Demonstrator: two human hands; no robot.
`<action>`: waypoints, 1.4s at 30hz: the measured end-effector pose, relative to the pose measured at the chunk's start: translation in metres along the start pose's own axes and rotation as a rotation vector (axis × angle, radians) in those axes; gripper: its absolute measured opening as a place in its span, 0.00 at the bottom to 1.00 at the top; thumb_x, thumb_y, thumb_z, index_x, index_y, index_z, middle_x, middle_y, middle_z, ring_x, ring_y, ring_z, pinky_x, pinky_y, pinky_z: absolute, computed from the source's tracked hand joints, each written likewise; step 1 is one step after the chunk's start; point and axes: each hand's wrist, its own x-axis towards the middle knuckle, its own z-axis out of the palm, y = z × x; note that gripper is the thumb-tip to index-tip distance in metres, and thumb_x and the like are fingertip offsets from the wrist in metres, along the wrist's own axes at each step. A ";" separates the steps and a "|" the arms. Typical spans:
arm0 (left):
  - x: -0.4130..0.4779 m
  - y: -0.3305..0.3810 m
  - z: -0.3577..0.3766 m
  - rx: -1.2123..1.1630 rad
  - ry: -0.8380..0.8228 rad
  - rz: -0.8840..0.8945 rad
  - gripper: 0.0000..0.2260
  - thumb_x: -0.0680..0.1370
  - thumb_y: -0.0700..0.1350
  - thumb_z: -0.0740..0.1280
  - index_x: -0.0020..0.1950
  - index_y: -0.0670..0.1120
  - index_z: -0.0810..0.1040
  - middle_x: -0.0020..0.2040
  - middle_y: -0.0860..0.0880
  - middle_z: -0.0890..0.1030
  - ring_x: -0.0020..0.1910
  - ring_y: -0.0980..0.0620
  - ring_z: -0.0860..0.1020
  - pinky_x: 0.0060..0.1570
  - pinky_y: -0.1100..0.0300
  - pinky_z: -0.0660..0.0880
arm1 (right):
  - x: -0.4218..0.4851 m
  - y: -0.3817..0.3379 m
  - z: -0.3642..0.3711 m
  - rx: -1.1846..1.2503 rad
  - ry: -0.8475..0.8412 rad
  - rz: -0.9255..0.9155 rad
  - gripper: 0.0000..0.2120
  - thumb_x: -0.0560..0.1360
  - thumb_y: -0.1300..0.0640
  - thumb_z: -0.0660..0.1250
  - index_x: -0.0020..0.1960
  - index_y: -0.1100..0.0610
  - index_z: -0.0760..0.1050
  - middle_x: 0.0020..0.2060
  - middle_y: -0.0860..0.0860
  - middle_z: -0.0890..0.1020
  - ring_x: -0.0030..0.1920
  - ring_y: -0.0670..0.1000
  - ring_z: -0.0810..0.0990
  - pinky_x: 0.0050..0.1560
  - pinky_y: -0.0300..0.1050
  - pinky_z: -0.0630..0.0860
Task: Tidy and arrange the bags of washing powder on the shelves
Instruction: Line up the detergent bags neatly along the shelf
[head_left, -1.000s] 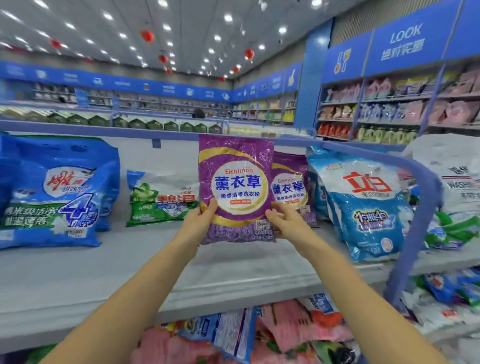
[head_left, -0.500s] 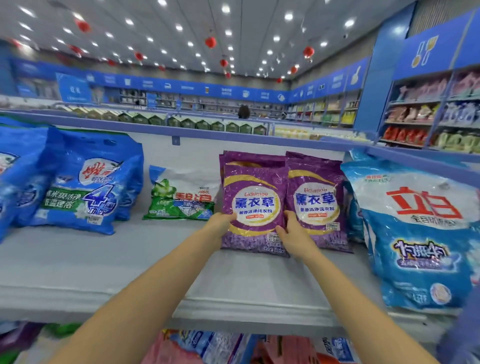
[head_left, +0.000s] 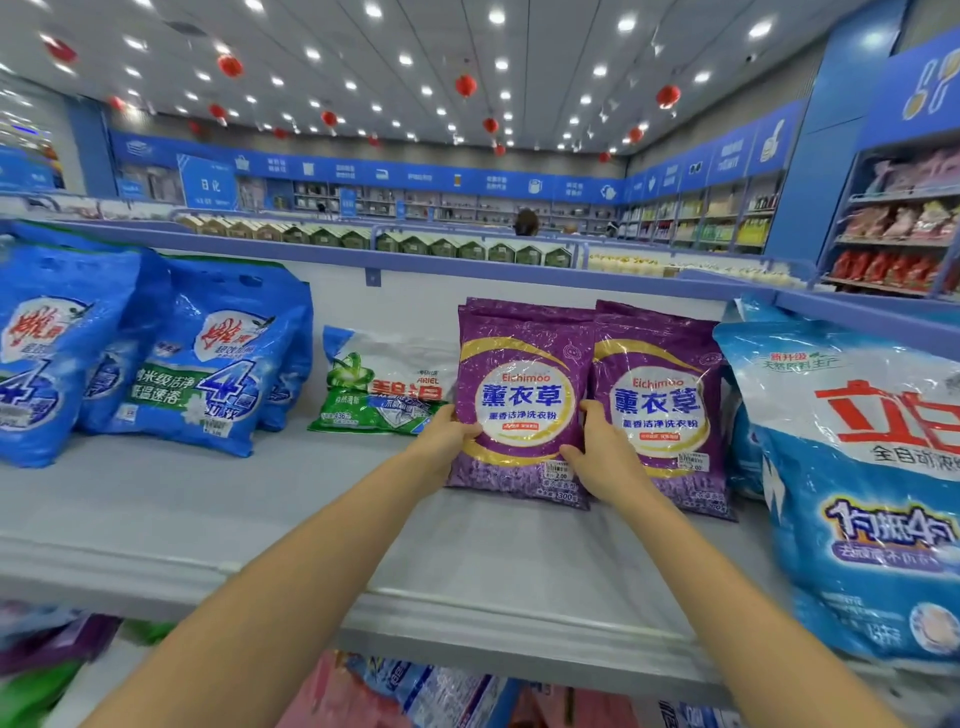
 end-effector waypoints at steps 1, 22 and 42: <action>-0.002 0.002 -0.001 -0.013 0.004 0.010 0.20 0.79 0.33 0.62 0.70 0.41 0.65 0.61 0.40 0.78 0.55 0.44 0.79 0.52 0.53 0.79 | -0.002 -0.002 -0.003 -0.002 0.027 -0.008 0.28 0.77 0.61 0.65 0.71 0.59 0.56 0.62 0.58 0.75 0.60 0.58 0.75 0.56 0.51 0.73; -0.381 0.005 -0.393 0.110 0.704 0.530 0.09 0.71 0.45 0.63 0.47 0.45 0.79 0.38 0.49 0.85 0.37 0.53 0.83 0.40 0.65 0.79 | -0.165 -0.251 0.080 1.015 -0.055 -0.595 0.11 0.71 0.41 0.67 0.48 0.46 0.76 0.37 0.47 0.82 0.34 0.47 0.80 0.39 0.37 0.78; -0.708 -0.143 -0.667 0.045 1.690 0.240 0.19 0.80 0.40 0.60 0.35 0.56 0.82 0.29 0.56 0.79 0.28 0.62 0.75 0.29 0.72 0.70 | -0.398 -0.566 0.417 1.090 -0.891 -0.492 0.13 0.74 0.43 0.59 0.40 0.49 0.78 0.28 0.48 0.77 0.27 0.45 0.72 0.29 0.33 0.71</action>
